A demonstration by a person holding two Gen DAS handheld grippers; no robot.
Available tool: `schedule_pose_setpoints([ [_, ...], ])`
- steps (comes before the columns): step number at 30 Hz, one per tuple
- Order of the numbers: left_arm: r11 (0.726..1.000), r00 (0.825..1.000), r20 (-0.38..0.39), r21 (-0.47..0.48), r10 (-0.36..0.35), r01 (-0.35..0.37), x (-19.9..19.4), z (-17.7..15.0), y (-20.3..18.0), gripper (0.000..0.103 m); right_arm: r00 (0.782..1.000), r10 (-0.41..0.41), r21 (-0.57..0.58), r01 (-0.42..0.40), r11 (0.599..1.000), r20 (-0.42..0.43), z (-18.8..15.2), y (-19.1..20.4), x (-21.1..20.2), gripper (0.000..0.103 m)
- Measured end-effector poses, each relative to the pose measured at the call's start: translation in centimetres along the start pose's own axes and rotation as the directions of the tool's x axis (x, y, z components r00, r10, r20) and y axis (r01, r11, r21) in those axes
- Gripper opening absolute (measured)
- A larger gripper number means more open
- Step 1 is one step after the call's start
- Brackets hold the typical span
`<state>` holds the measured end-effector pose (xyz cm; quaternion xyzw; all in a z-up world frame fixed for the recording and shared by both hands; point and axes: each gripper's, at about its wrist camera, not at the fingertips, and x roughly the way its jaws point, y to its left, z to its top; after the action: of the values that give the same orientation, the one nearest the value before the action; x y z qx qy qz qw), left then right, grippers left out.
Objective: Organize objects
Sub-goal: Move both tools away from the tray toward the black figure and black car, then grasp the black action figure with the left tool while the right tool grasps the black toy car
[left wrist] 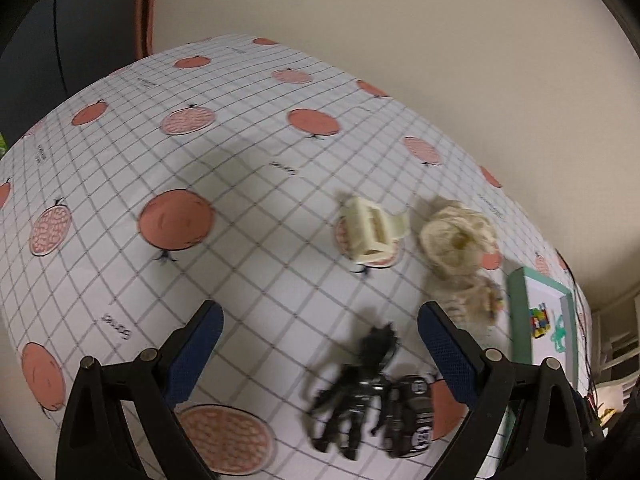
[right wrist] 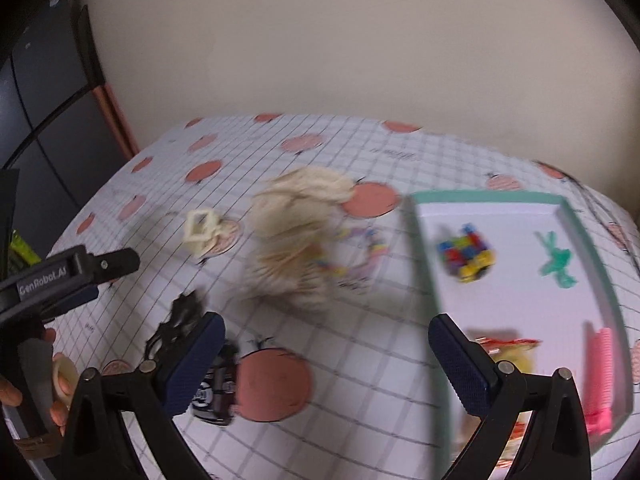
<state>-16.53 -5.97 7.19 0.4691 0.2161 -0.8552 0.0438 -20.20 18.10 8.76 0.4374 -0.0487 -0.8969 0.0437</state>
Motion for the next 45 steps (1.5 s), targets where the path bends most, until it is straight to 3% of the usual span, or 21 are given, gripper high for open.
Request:
schedule_pose_setpoints([
  [8,1.000,0.999,-0.052,-0.016,0.012,-0.012,1.1,-0.2,0.7,0.098,0.991,0.076,-0.046,-0.081,0.996,-0.107,-1.1,3.4,2.6,0.103],
  [18,0.999,0.996,-0.081,0.039,0.025,-0.022,1.7,-0.7,-0.9,0.098,0.977,0.050,-0.112,-0.075,0.991,-0.206,-2.4,4.6,4.5,0.103],
  [30,0.997,0.991,-0.129,0.079,0.026,-0.016,2.6,-1.5,-2.5,0.098,0.977,-0.007,-0.099,-0.014,0.995,-0.212,-2.3,3.1,4.2,0.103],
  [35,0.995,0.988,-0.150,0.099,0.035,-0.021,2.9,-1.9,-3.0,0.098,0.971,-0.003,-0.120,-0.026,0.992,-0.238,-2.4,3.4,4.9,0.101],
  [45,0.991,0.980,-0.178,0.115,0.088,-0.068,3.8,-2.4,-3.0,0.098,0.965,-0.001,-0.142,-0.037,0.989,-0.261,-2.7,4.0,5.7,0.087],
])
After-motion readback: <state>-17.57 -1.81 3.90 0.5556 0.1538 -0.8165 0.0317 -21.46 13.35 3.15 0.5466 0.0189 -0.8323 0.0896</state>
